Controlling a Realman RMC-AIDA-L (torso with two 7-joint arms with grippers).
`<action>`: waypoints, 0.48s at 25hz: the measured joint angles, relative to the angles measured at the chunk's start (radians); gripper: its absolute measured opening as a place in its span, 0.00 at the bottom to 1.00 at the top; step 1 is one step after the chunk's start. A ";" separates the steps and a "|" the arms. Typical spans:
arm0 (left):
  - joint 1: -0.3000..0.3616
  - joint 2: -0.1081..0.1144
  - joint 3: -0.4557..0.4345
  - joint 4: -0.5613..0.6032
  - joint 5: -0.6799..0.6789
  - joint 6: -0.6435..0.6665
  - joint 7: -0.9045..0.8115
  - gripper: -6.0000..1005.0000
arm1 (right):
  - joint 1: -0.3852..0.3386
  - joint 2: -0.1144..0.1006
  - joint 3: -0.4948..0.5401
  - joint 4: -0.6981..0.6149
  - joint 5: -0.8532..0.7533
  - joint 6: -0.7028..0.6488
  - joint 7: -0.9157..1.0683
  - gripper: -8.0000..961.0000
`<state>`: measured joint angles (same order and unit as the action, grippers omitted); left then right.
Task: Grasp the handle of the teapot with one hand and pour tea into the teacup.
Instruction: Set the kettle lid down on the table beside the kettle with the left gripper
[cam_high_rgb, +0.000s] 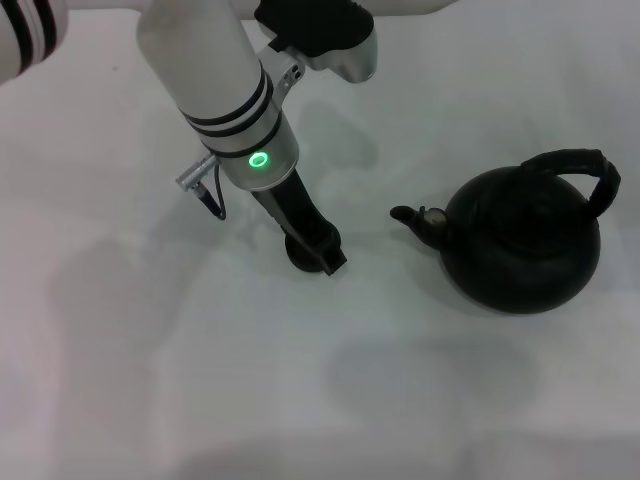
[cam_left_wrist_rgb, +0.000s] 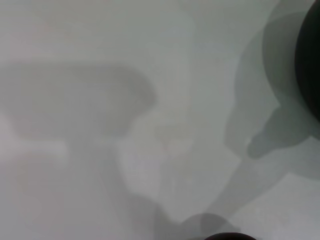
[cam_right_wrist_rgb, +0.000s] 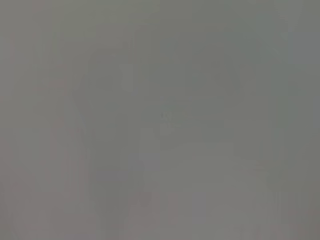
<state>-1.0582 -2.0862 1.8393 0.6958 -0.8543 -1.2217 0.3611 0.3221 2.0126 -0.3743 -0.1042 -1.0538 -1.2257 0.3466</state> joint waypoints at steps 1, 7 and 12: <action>-0.001 0.000 0.000 0.000 0.000 0.001 0.000 0.70 | 0.000 0.000 0.000 0.000 0.000 0.000 0.000 0.91; -0.005 0.000 0.000 -0.005 0.000 0.005 -0.001 0.70 | 0.000 0.000 0.000 0.000 0.000 0.000 0.000 0.91; -0.005 0.000 0.000 -0.013 0.000 0.006 -0.001 0.70 | 0.000 0.000 0.000 0.000 0.000 -0.001 0.000 0.91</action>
<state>-1.0635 -2.0866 1.8392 0.6829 -0.8544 -1.2160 0.3605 0.3220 2.0126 -0.3743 -0.1042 -1.0539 -1.2271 0.3466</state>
